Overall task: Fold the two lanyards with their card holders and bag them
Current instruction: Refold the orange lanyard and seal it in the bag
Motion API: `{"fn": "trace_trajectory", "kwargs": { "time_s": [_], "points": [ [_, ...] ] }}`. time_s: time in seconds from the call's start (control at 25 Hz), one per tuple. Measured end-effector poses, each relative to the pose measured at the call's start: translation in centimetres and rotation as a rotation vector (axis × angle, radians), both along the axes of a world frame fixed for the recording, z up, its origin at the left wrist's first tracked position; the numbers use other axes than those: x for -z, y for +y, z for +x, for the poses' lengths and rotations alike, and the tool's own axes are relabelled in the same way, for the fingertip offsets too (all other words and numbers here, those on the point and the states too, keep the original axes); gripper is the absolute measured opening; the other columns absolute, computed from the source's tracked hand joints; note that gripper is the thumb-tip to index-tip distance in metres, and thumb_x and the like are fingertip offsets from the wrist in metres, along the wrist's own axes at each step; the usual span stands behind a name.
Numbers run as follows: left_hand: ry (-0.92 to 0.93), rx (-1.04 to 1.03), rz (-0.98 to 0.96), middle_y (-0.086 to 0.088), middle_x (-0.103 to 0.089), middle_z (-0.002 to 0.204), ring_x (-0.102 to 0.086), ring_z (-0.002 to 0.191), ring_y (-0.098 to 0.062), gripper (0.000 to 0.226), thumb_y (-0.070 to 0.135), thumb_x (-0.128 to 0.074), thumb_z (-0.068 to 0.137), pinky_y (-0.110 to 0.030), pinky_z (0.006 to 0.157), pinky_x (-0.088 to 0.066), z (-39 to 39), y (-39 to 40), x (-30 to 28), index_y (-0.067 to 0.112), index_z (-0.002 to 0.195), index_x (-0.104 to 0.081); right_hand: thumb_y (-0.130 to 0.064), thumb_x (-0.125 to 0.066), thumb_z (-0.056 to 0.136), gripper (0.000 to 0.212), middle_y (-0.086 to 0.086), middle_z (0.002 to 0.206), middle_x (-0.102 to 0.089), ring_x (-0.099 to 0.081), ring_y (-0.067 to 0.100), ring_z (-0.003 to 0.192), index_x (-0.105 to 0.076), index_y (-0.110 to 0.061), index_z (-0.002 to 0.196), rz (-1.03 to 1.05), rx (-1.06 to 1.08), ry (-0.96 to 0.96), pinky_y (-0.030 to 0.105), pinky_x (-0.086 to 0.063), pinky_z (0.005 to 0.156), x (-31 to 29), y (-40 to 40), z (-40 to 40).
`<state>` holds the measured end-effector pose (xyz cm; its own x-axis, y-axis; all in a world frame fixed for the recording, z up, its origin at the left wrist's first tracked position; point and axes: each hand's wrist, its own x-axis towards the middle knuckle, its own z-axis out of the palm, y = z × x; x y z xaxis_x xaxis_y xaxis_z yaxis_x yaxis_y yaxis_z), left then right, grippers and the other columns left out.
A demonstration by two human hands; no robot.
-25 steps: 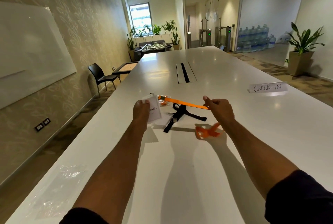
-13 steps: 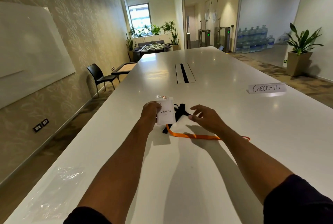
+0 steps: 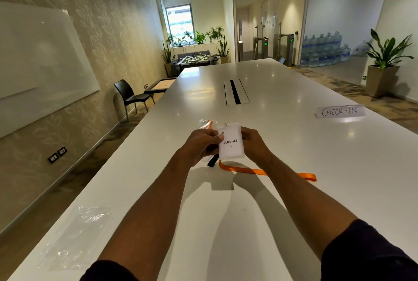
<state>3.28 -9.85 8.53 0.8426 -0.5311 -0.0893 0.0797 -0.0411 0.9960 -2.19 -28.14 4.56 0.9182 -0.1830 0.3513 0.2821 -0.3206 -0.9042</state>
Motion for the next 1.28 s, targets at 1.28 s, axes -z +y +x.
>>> {"fn": "trace_trajectory", "kwargs": {
  "time_s": [1.28],
  "points": [
    [-0.096,-0.533,-0.026,-0.017,-0.067,0.12,-0.068,0.103,-0.03,0.024,0.002,-0.066,0.091,-0.033,0.066,-0.061,0.5,-0.8,-0.3,0.009,0.111,-0.056,-0.023,-0.067,0.097,0.016,0.009,0.067,-0.061,-0.033,0.015,0.041,-0.079,-0.017,0.089,0.325,-0.168,0.029,0.023,-0.026,0.041,2.3,2.4,-2.2]
  ]
}}
